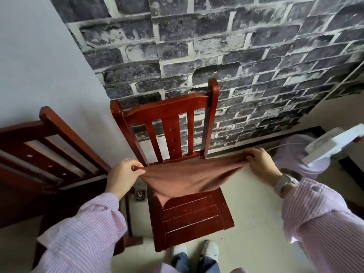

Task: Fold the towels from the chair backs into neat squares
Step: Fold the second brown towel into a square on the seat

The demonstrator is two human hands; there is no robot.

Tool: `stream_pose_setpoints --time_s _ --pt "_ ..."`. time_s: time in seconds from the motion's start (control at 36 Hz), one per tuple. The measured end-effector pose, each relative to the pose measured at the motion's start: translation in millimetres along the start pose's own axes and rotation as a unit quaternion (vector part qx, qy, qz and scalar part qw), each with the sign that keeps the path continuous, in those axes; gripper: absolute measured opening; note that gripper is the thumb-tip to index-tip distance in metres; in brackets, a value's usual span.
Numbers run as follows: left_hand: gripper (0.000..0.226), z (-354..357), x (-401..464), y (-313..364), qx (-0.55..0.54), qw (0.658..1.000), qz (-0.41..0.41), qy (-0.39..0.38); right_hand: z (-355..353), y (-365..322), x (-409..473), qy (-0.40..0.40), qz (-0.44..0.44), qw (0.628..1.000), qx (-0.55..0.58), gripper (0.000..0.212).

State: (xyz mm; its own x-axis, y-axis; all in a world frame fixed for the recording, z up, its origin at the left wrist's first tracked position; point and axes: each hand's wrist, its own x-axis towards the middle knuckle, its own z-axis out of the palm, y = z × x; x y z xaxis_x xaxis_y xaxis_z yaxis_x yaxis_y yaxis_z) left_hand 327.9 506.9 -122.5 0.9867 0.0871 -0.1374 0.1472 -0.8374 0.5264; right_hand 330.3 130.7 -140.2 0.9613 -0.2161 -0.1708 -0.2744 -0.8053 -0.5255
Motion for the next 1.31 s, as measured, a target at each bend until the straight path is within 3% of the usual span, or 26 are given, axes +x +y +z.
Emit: stream_pose_setpoints --time_s 0.17,0.33,0.53,0.67,0.78,0.86,0.92,1.0,1.17,1.31 --pt "0.015 -3 16 -4 0.013 0.995 0.024 0.092 11 -7 18 0.123 -0.084 0.989 -0.007 0.02" --pt "0.03 21 -1 -34 -0.034 0.997 0.052 0.055 34 5 7 0.134 -0.128 0.983 -0.018 0.018" --pt "0.024 109 -49 -106 0.042 0.994 0.02 -0.101 115 79 -44 -0.032 -0.091 0.992 -0.082 0.018" --pt "0.022 185 -74 -163 0.124 0.958 0.013 -0.258 186 141 -81 -0.176 -0.007 0.979 -0.102 0.02" --pt "0.024 235 -92 -192 0.144 0.925 -0.019 -0.351 236 177 -106 -0.276 0.053 0.951 -0.127 0.019" --pt "0.009 261 -93 -200 0.138 0.914 -0.04 -0.379 256 189 -112 -0.354 0.056 0.918 -0.171 0.029" --pt "0.013 275 -87 -206 0.131 0.908 -0.048 -0.396 264 191 -104 -0.39 0.074 0.903 -0.163 0.033" --pt "0.022 290 -69 -207 0.101 0.927 -0.05 -0.357 273 187 -84 -0.391 0.079 0.905 -0.15 0.038" --pt "0.024 312 -5 -202 0.077 0.978 -0.023 -0.192 297 169 -20 -0.259 0.078 0.957 -0.102 0.032" --pt "0.051 334 61 -194 0.108 0.983 -0.026 -0.144 317 148 45 -0.172 0.048 0.981 -0.077 0.04"
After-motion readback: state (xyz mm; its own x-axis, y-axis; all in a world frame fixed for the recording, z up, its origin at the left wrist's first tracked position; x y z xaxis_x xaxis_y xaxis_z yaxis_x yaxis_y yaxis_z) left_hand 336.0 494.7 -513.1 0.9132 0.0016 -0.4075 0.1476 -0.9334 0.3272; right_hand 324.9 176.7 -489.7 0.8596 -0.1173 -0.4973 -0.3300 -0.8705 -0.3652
